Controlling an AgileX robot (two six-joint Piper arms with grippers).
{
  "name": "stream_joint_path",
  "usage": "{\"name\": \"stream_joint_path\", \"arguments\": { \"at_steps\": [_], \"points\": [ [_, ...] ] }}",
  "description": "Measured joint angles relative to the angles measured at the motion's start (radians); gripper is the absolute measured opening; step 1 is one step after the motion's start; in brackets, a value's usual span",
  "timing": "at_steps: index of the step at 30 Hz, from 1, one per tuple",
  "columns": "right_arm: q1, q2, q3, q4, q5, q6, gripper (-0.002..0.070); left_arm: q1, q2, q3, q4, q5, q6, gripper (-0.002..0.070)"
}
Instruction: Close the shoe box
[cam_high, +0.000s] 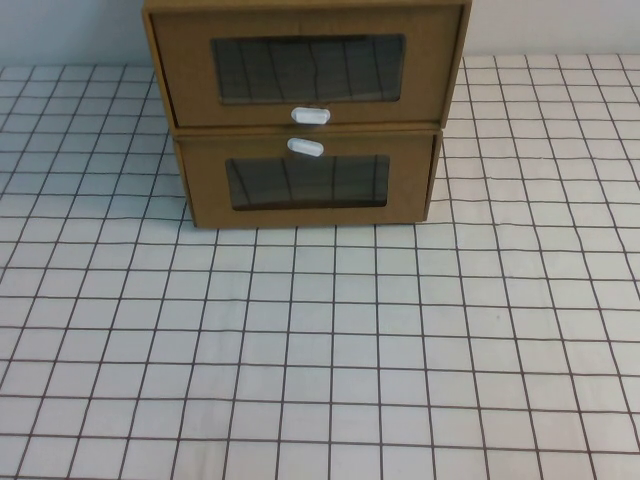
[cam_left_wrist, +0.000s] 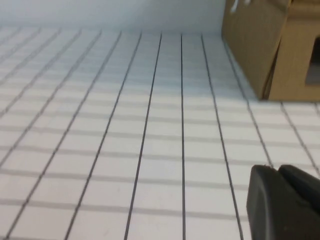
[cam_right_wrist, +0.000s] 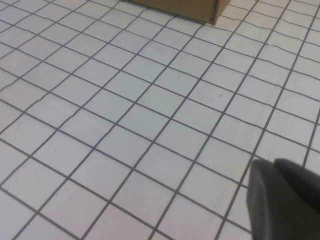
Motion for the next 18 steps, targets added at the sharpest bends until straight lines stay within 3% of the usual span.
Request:
{"name": "stream_joint_path", "arguments": {
  "at_steps": [4,18],
  "points": [
    [0.0,0.0,0.0,0.002,0.0,0.0,-0.0013,0.0,0.0,0.004,0.002,0.094,-0.012,-0.0005],
    [0.0,0.0,0.0,0.002,0.0,0.0,-0.0014,0.0,-0.001,0.004,0.002,0.096,-0.012,-0.0005]
  ]
}}
